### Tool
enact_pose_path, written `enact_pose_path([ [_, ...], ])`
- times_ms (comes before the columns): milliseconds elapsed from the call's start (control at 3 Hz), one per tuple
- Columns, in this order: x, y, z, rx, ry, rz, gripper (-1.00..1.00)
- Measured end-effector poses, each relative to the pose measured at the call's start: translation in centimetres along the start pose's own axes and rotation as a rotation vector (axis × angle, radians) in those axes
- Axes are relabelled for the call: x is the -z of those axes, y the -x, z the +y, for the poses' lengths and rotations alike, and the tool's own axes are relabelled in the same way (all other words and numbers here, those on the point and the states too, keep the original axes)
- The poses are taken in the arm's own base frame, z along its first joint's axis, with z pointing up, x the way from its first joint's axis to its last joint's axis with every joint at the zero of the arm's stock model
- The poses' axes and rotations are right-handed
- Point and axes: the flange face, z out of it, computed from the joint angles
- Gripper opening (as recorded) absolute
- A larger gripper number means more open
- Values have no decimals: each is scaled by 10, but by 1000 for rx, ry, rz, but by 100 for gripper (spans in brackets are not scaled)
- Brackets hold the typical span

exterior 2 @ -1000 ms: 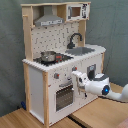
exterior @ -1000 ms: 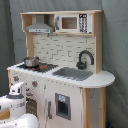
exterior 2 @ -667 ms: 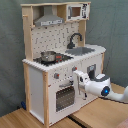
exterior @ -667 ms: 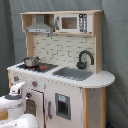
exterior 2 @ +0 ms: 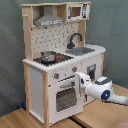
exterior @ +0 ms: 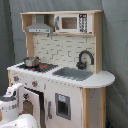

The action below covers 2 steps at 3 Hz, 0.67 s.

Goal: Play with the kitchen

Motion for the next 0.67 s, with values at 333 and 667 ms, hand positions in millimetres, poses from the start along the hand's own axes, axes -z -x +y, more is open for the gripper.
enact_pose_path([
  [333, 9, -4, -7, 3, 43, -25, -100],
  [667, 14, -8, -12, 2, 89, -56, -100],
])
